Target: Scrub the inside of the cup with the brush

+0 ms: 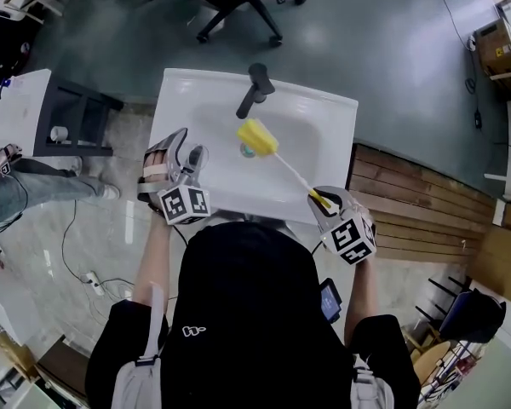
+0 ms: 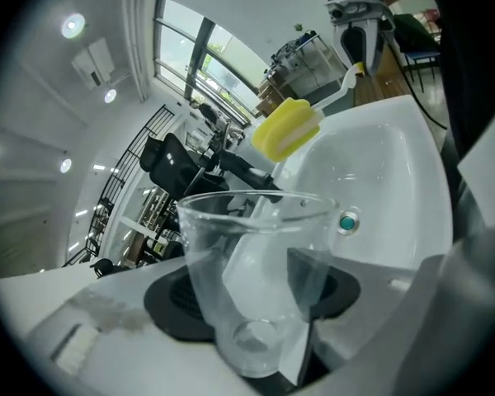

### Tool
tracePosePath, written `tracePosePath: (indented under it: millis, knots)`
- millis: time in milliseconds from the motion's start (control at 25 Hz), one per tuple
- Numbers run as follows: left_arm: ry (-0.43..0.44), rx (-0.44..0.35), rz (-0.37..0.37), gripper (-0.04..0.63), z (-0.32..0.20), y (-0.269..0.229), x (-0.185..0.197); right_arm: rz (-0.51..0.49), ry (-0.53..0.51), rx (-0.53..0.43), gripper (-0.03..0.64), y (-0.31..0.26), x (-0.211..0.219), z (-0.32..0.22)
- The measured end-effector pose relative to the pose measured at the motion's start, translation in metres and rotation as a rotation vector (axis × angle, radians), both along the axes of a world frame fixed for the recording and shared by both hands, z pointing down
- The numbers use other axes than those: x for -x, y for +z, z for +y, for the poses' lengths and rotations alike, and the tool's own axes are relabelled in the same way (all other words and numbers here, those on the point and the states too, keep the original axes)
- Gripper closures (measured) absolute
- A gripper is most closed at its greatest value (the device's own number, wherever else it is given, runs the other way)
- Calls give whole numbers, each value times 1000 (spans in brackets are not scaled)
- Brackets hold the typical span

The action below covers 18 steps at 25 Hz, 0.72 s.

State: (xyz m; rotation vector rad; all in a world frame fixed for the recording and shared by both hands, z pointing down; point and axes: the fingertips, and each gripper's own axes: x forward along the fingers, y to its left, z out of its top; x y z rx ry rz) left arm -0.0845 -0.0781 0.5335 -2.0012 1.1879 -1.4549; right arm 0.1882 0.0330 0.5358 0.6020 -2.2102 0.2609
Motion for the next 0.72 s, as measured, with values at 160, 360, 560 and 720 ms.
tracePosePath:
  millis: [160,360,560,720]
  knots:
    - [25,3,-55,316,-1,4,0,-5,-90,-14,563,-8,14,3]
    - [53,5,-112,316,-2,7,1,11,-188,-23,563,-16,25,5]
    - [80,-1,-159,316,-2,7,1,25,-277,-27,563,-20,33,9]
    - [94,-10,-200,316,-1,7,3,28,-333,-29,563,-24,41,10]
